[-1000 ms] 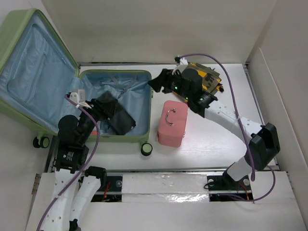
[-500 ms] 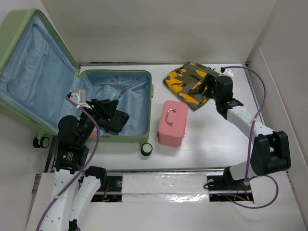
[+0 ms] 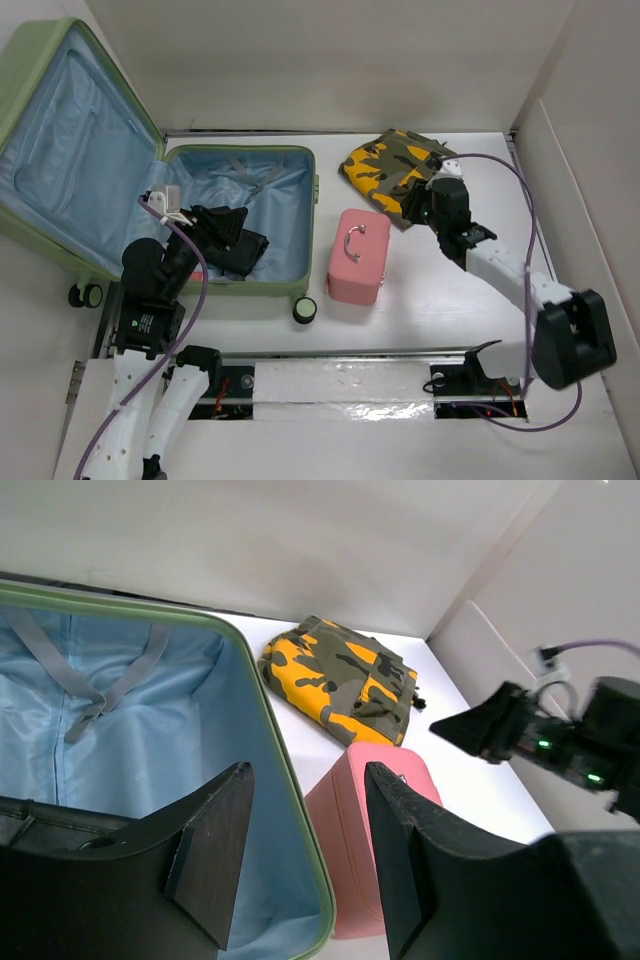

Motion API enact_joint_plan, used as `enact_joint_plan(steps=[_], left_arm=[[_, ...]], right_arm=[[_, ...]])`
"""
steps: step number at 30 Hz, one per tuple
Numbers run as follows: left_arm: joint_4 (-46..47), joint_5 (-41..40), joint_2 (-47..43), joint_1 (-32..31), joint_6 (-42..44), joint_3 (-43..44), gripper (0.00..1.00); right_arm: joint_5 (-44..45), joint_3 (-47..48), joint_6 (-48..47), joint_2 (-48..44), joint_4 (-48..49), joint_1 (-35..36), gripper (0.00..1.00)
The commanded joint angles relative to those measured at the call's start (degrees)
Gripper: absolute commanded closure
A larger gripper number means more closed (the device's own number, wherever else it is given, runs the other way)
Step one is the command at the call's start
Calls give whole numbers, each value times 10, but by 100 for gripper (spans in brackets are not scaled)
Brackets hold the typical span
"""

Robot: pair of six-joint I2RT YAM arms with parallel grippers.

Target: Pack the luggage

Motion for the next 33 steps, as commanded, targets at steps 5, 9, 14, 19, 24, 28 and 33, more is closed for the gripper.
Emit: enact_joint_plan(steps=[5,9,14,19,24,28,33], left_arm=[[25,17,4,-2,6,7,54],[26,16,4,-2,5,6,54],[27,19,5,-2,4,6,54],[30,21,3,-2,3,5,54],[28,21,-1,-2,4,5,54],[26,18,1,-2,6,5,54],[25,18,0,-2,6,7,54]], right_arm=[[116,30,-73,-126,-69,204,78],[124,71,-85,-91,-136,300,87],[206,134,-87,-11,-236,373,69],[202,131,-81,12,-228,384,61],[248,131,-64,40,-254,384,80],[275,104,-48,26,-263,373,97],[277,58,-45,-66,-237,354,100]])
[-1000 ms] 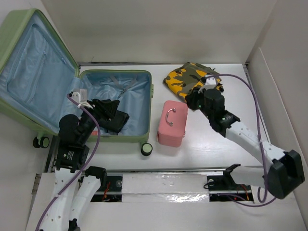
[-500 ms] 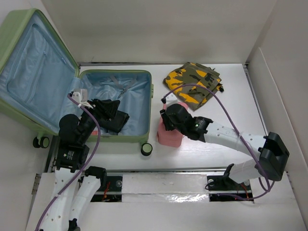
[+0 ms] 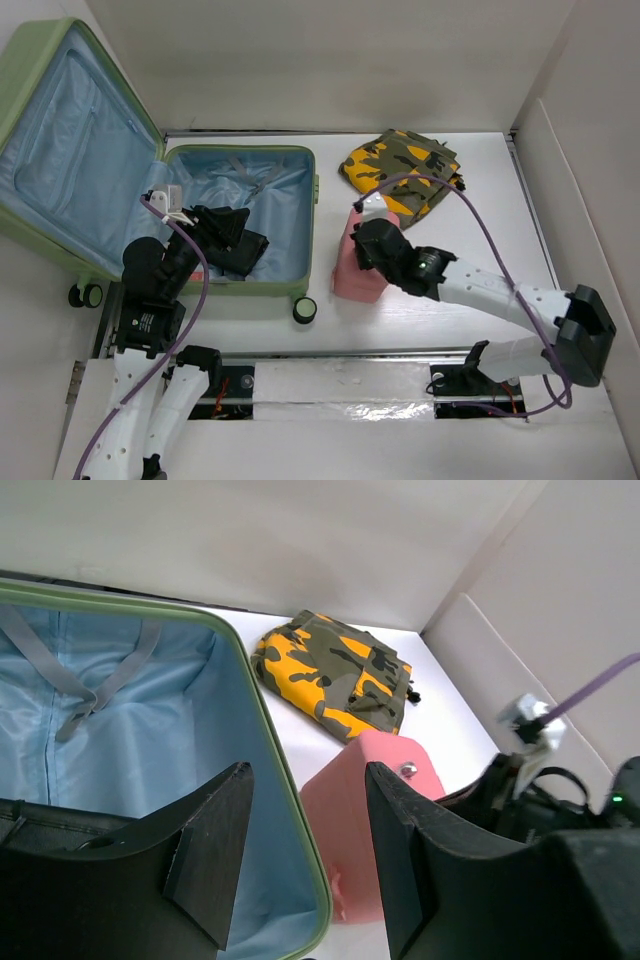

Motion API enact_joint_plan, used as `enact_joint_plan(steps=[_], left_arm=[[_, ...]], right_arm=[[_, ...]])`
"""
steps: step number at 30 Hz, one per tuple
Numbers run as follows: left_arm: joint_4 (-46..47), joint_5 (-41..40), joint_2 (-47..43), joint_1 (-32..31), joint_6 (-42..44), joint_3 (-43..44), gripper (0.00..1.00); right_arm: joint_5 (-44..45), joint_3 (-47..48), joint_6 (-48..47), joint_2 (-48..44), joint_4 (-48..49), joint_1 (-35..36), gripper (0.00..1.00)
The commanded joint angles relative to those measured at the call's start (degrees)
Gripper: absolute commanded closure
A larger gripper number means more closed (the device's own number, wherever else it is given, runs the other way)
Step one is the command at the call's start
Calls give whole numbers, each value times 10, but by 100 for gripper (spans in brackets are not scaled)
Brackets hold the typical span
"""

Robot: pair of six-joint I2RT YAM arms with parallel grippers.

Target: Pack the luggage

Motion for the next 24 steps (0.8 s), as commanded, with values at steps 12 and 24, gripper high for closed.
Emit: enact_joint_plan(steps=[12,24], left_arm=[[30,9,-3,-2,3,5,54],[34,-21,-20,-2,-5,28,55]], right_arm=[[-221,16,-47,-224,157,-125,100],[-338,319,-35,127,294,-44,100]])
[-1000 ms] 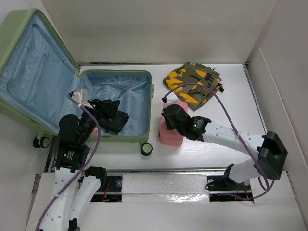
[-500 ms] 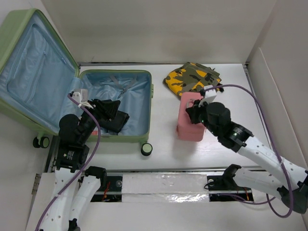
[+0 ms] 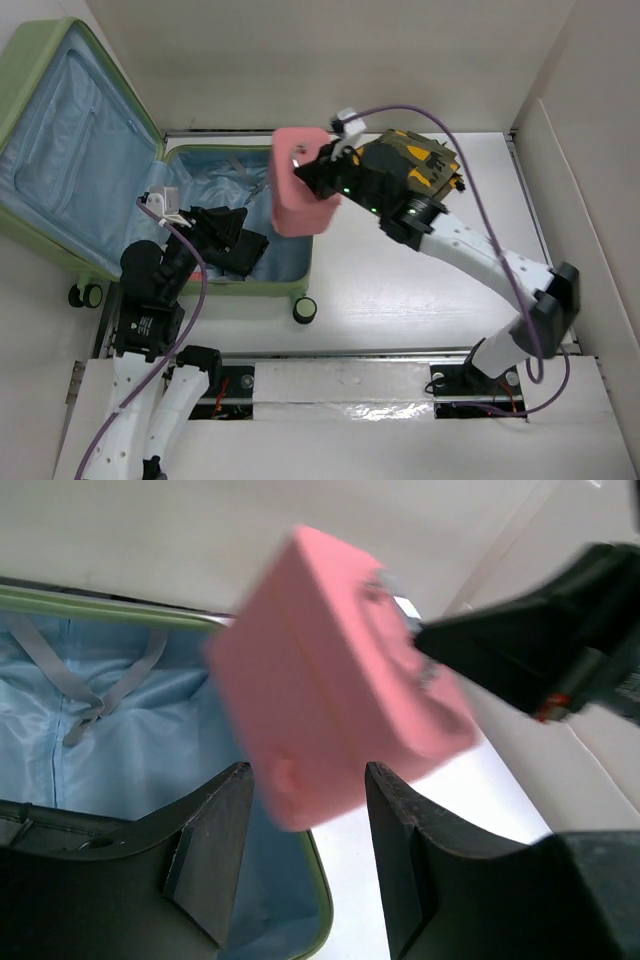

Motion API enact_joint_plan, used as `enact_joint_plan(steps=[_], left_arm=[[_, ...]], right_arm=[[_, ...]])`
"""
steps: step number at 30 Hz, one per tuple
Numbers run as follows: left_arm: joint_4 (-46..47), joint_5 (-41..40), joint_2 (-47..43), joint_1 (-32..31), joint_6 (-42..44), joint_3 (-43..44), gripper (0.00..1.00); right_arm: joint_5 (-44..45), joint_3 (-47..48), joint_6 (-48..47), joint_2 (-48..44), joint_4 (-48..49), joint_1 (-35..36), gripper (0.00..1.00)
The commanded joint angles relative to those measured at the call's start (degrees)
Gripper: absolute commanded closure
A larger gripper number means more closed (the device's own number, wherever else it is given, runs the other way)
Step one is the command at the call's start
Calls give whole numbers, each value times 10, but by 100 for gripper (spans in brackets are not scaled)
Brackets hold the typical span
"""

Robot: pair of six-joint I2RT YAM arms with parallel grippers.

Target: Pack the luggage

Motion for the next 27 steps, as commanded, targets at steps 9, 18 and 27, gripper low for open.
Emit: enact_joint_plan(steps=[9,18,27], left_arm=[[35,-76,-53,4,-4,29,53],[47,-38,-31,4,-6,11,47],[91,82,70,9,-22,27,60]], right_arm=[[-239,321,185,383,191,38,20],[-181,15,99,156,246,-68,37],[-9,-222,38,47,164,-261,88]])
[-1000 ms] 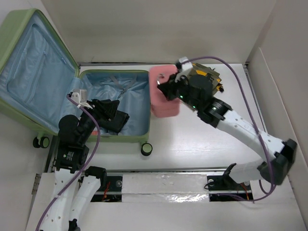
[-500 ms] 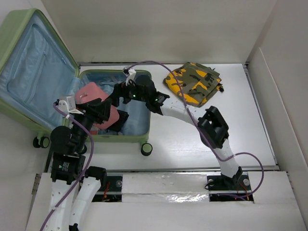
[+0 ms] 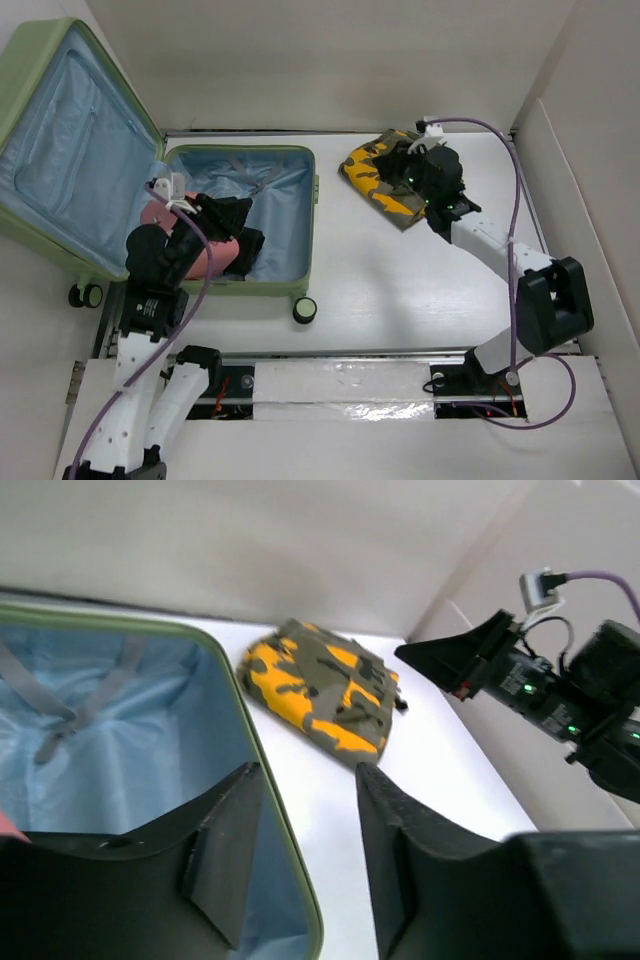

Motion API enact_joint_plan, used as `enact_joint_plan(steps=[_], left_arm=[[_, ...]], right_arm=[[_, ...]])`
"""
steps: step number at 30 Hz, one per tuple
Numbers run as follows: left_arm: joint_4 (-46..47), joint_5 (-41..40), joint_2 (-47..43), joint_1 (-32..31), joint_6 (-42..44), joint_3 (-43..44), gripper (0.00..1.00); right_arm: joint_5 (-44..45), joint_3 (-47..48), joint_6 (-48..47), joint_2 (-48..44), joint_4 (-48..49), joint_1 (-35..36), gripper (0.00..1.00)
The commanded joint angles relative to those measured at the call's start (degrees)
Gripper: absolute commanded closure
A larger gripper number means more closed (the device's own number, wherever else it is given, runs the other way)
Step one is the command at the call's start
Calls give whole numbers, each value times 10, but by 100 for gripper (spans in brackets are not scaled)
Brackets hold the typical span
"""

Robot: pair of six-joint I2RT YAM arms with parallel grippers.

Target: Pack the luggage

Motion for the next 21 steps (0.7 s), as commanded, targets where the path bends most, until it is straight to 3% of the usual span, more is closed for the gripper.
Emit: enact_joint_plan(steps=[1,4,7,11,13,17,21], left_arm=[[52,75,46,5,-11,21,62],[87,100,93,-19,-38,44,69],[121,86,169,-81,-71,99,71],[123,-15,330,-160,-80,199,68],[91,-46,395,-216,-75,272,65],[45,-147,559,-278,-78,364,53],[52,-117,649,-291,-125,409,48]], right_arm=[[95,-63,-25,17,-34,-74,60],[163,-77,-13,21,-56,-137,22],[168,-73,22,54,-67,-173,8],[141,-69,77,117,-44,-221,6],[81,-59,119,146,-48,-259,6],[1,5,143,229,-39,-275,7],[-21,67,149,281,-75,-281,19]])
